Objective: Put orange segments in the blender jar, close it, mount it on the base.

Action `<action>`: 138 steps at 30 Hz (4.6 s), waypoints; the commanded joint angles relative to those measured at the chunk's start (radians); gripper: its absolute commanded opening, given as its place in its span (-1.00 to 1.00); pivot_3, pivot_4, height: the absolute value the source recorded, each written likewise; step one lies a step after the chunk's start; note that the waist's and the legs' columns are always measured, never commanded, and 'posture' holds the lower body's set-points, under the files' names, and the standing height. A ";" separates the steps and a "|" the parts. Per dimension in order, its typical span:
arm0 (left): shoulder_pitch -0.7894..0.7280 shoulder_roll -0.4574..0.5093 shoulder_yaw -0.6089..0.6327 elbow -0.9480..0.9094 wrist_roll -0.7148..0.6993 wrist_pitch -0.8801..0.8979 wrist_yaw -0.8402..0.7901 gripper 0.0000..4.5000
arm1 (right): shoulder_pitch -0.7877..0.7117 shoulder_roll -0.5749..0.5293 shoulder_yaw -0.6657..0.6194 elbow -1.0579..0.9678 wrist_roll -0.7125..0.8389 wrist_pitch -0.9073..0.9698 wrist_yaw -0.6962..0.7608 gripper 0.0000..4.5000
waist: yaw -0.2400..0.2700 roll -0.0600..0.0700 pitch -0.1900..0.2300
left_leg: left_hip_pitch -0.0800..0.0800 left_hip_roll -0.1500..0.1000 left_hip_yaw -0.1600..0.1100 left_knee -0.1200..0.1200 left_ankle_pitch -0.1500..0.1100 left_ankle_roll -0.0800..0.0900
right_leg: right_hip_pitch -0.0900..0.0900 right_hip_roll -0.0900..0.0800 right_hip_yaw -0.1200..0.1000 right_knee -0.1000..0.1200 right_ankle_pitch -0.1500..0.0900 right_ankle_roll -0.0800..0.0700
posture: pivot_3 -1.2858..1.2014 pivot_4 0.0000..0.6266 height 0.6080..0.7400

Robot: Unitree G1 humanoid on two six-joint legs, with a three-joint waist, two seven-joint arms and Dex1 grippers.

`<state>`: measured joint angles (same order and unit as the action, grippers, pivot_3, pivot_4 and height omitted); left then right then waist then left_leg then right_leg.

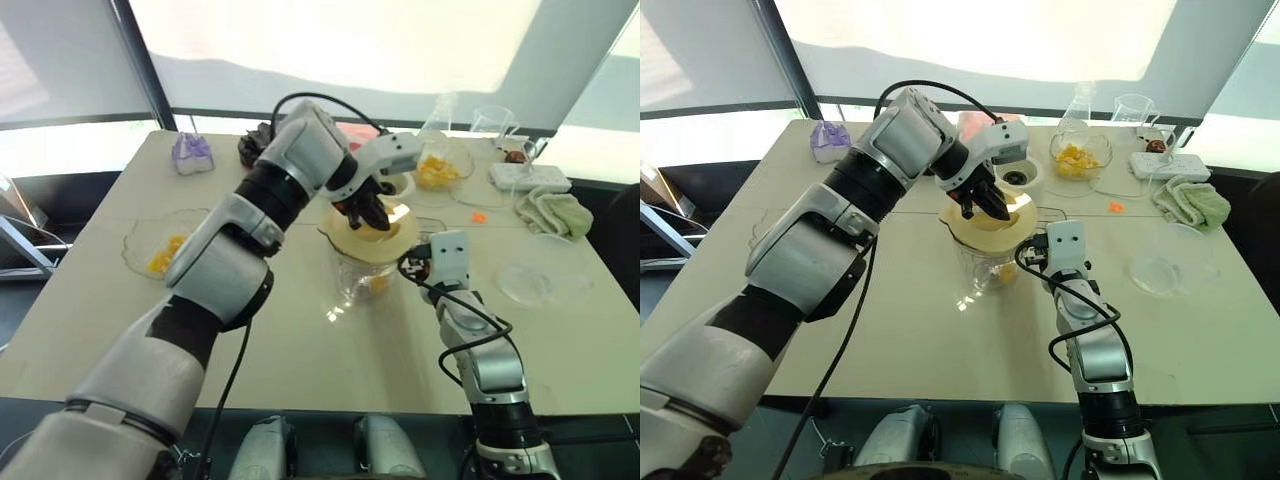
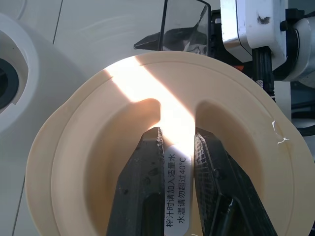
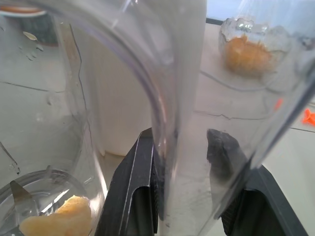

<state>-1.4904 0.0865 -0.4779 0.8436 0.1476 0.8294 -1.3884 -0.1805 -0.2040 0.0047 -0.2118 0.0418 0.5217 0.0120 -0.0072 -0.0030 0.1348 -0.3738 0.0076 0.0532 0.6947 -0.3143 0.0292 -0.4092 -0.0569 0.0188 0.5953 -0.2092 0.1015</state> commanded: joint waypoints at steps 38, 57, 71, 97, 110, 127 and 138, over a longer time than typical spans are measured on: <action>0.045 0.045 -0.098 0.029 0.118 -0.317 -0.020 0.51 | 0.007 -0.030 0.043 -0.080 -0.069 -0.037 0.019 -0.57 | -0.003 -0.002 0.001 | -0.003 -0.002 -0.003 -0.012 0.000 0.000 | -0.006 -0.009 -0.003 -0.002 -0.008 0.000 | 0.03 -0.52 1.00; -0.163 0.019 -0.036 0.233 0.134 -0.640 0.050 0.51 | 0.010 -0.036 0.050 -0.050 -0.079 -0.056 0.041 -0.57 | -0.002 -0.008 0.009 | -0.034 -0.008 -0.002 -0.011 0.000 0.001 | -0.032 -0.006 -0.005 0.001 -0.007 0.000 | 0.03 -0.52 1.00; -0.355 0.089 0.104 0.254 0.036 -0.481 -0.145 0.51 | 0.030 -0.043 0.039 -0.033 -0.086 -0.050 0.043 -0.57 | -0.009 -0.009 0.012 | -0.034 -0.008 -0.002 -0.010 0.000 0.002 | -0.032 -0.006 -0.005 0.003 -0.007 0.004 | 0.03 -0.52 1.00; 0.072 0.419 0.391 -0.455 -0.172 0.111 0.140 0.55 | 0.050 -0.057 -0.020 -0.037 -0.064 -0.007 0.064 -0.58 | -0.009 -0.007 0.012 | -0.022 -0.009 -0.002 -0.010 0.001 0.000 | -0.029 -0.007 -0.001 0.021 -0.008 0.007 | 0.03 -0.52 1.00; 0.514 0.277 0.592 -0.876 -0.340 0.278 0.553 0.55 | 0.002 0.109 -0.189 -0.083 0.215 -0.088 0.104 -0.58 | -0.007 -0.006 0.013 | -0.016 -0.011 -0.004 -0.009 0.005 -0.006 | -0.021 -0.010 0.000 0.022 -0.007 0.007 | 0.03 -0.52 1.00; 0.640 0.230 0.647 -0.870 -0.488 0.216 0.759 0.55 | -0.193 -0.153 -0.351 -0.238 0.395 0.177 0.159 -0.58 | -0.004 -0.006 0.014 | -0.017 -0.011 -0.004 -0.010 0.007 -0.010 | -0.026 -0.009 0.001 0.029 -0.007 0.006 | 0.03 -0.52 1.00; 0.738 0.171 0.639 -0.947 -0.563 0.204 0.849 0.55 | -0.469 -0.411 -0.462 -0.154 0.514 0.435 0.186 -0.58 | -0.006 -0.005 0.015 | -0.018 -0.011 -0.004 -0.010 0.007 -0.010 | -0.026 -0.009 0.001 0.026 -0.006 0.005 | 0.03 -0.52 1.00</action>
<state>-0.7475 0.2565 0.1496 -0.0515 -0.3888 1.0514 -0.5533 -0.5952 -0.5907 -0.4055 -0.3558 0.5254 0.9557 0.1949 -0.0133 -0.0083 0.1495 -0.3915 -0.0037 0.0493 0.6843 -0.3073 0.0190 -0.4353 -0.0663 0.0193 0.6214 -0.2155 0.1067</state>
